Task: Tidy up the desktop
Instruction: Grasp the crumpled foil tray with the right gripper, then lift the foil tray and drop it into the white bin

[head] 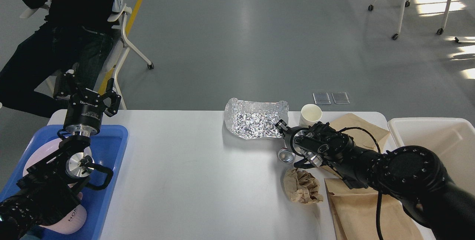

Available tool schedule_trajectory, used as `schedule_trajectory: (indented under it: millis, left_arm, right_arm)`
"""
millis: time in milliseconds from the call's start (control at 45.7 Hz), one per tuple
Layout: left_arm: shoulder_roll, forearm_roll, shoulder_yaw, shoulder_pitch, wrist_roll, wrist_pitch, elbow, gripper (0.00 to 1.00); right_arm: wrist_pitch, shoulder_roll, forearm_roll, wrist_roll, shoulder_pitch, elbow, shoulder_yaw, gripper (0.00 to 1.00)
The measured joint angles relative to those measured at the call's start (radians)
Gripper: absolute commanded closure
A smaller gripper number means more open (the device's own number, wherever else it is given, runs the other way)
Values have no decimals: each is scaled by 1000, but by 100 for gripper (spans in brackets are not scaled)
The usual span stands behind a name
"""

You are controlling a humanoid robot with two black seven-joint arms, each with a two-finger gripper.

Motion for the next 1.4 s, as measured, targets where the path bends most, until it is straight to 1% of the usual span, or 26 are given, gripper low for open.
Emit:
schedule_trajectory:
  millis: [44, 131, 372, 525, 591, 854, 1051, 1117, 1226, 1314, 1401]
  left_arm:
    - [0, 0, 0, 0, 0, 0, 0, 3]
    - [0, 0, 0, 0, 0, 0, 0, 3]
    - [0, 0, 0, 0, 0, 0, 0, 3]
    - [0, 0, 0, 0, -1, 0, 0, 3]
    - [0, -1, 0, 0, 0, 0, 0, 3]
    - [0, 0, 0, -1, 0, 0, 0, 3]
    - [0, 0, 0, 0, 0, 0, 0, 3]
    - [0, 0, 0, 0, 0, 0, 0, 3]
    - [0, 0, 0, 0, 0, 0, 0, 3]
    - [0, 0, 0, 0, 0, 0, 0, 3]
    - [0, 0, 0, 0, 0, 0, 0, 3]
  right_arm:
    - [2, -3, 0, -1, 13, 13, 0, 94]
    - [3, -19, 0, -1, 43, 60, -4, 100]
    - [13, -109, -1, 0, 137, 215, -1, 100]
    - [30, -187, -1, -2, 228, 281, -1, 100]
    - [67, -233, -3, -3, 286, 284, 2, 100]
    - [306, -424, 0, -6, 465, 286, -2, 100]
    - [442, -535, 0, -7, 552, 289, -1, 100]
    - [461, -566, 0, -7, 564, 289, 1, 100]
    - [459, -590, 0, -7, 557, 277, -1, 100]
    - [453, -612, -1, -7, 537, 259, -11, 100]
    - [451, -659, -4, -7, 493, 239, -13, 100]
